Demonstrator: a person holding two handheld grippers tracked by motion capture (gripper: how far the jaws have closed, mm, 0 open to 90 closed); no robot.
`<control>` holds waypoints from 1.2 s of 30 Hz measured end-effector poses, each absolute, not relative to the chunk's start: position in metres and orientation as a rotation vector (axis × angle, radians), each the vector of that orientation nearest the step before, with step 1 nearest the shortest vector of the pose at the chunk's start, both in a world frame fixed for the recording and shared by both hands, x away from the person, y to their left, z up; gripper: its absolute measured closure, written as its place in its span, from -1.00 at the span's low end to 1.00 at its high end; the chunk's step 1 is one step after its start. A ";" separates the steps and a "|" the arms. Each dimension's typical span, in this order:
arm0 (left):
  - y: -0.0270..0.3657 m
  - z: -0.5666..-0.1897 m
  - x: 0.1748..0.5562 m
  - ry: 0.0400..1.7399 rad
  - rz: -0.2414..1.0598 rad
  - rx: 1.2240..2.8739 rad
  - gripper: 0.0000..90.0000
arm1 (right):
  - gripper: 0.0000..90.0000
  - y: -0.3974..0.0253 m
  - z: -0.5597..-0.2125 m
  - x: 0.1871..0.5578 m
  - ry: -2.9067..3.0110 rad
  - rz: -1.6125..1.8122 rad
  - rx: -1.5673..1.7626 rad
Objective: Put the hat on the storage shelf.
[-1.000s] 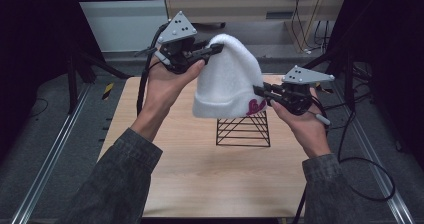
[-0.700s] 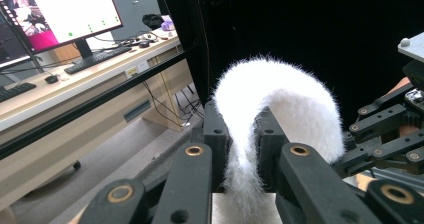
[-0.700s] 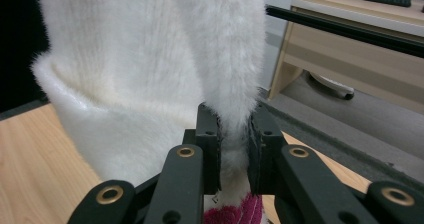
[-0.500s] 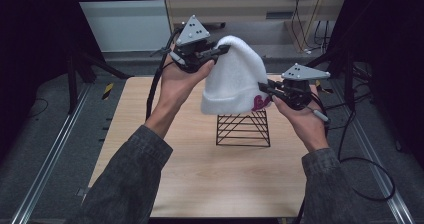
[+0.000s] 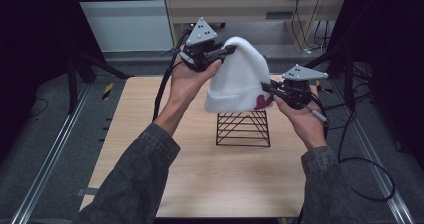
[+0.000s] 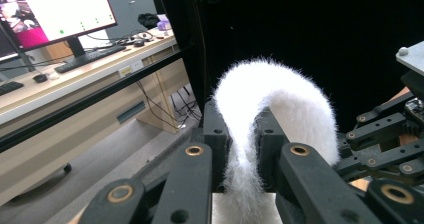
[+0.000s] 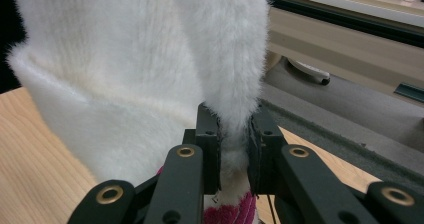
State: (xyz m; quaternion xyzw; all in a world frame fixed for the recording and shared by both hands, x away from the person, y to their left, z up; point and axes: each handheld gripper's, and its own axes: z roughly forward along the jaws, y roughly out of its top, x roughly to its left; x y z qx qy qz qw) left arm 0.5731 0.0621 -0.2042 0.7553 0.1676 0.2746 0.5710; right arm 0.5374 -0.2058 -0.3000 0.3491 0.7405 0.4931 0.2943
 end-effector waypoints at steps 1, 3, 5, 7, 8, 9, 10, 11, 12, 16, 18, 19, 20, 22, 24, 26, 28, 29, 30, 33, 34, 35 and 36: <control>0.061 -0.205 0.574 0.388 0.644 1.774 0.79 | 0.75 -0.208 -0.302 0.538 1.975 1.305 0.932; 0.060 -0.207 0.576 0.387 0.630 1.767 0.79 | 0.75 -0.210 -0.303 0.538 1.968 1.309 0.940; 0.059 -0.208 0.578 0.385 0.630 1.768 0.79 | 0.75 -0.211 -0.303 0.538 1.960 1.308 0.943; 0.058 -0.209 0.580 0.387 0.626 1.766 0.79 | 0.75 -0.211 -0.305 0.538 1.959 1.308 0.943; 0.058 -0.209 0.580 0.387 0.626 1.766 0.79 | 0.75 -0.211 -0.305 0.538 1.959 1.308 0.943; 0.057 -0.210 0.580 0.385 0.616 1.769 0.79 | 0.75 -0.212 -0.306 0.538 1.963 1.304 0.944; 0.057 -0.210 0.580 0.384 0.619 1.770 0.79 | 0.75 -0.212 -0.307 0.538 1.962 1.302 0.947; 0.056 -0.211 0.580 0.382 0.619 1.770 0.79 | 0.75 -0.212 -0.307 0.538 1.962 1.301 0.950; 0.056 -0.211 0.580 0.382 0.619 1.770 0.79 | 0.75 -0.213 -0.308 0.538 1.962 1.302 0.947; 0.053 -0.213 0.578 0.372 0.614 1.774 0.79 | 0.75 -0.216 -0.311 0.535 1.955 1.303 0.955; 0.050 -0.216 0.578 0.367 0.611 1.782 0.78 | 0.75 -0.218 -0.313 0.533 1.956 1.298 0.963; 0.048 -0.218 0.578 0.367 0.608 1.784 0.79 | 0.74 -0.219 -0.314 0.532 1.953 1.296 0.958; 0.047 -0.218 0.578 0.366 0.605 1.788 0.79 | 0.75 -0.220 -0.316 0.531 1.950 1.296 0.963; 0.046 -0.219 0.578 0.362 0.604 1.791 0.79 | 0.75 -0.221 -0.317 0.530 1.951 1.295 0.968; 0.043 -0.222 0.577 0.354 0.598 1.797 0.79 | 0.74 -0.224 -0.321 0.529 1.948 1.298 0.977; 0.041 -0.224 0.576 0.349 0.596 1.804 0.79 | 0.74 -0.225 -0.324 0.528 1.950 1.290 0.981; 0.039 -0.228 0.577 0.345 0.593 1.814 0.78 | 0.74 -0.227 -0.327 0.527 1.950 1.281 0.986; 0.039 -0.229 0.577 0.344 0.592 1.817 0.78 | 0.74 -0.228 -0.329 0.527 1.951 1.282 0.987; 0.038 -0.232 0.578 0.346 0.587 1.819 0.78 | 0.75 -0.228 -0.331 0.527 1.955 1.278 0.993; 0.039 -0.238 0.578 0.349 0.570 1.817 0.78 | 0.74 -0.230 -0.336 0.525 1.962 1.274 1.001; 0.039 -0.240 0.578 0.351 0.565 1.817 0.78 | 0.74 -0.230 -0.337 0.524 1.961 1.272 1.000; 0.039 -0.240 0.578 0.351 0.565 1.817 0.78 | 0.74 -0.230 -0.339 0.523 1.962 1.273 1.003; 0.039 -0.243 0.578 0.353 0.562 1.819 0.78 | 0.74 -0.230 -0.339 0.523 1.962 1.273 1.003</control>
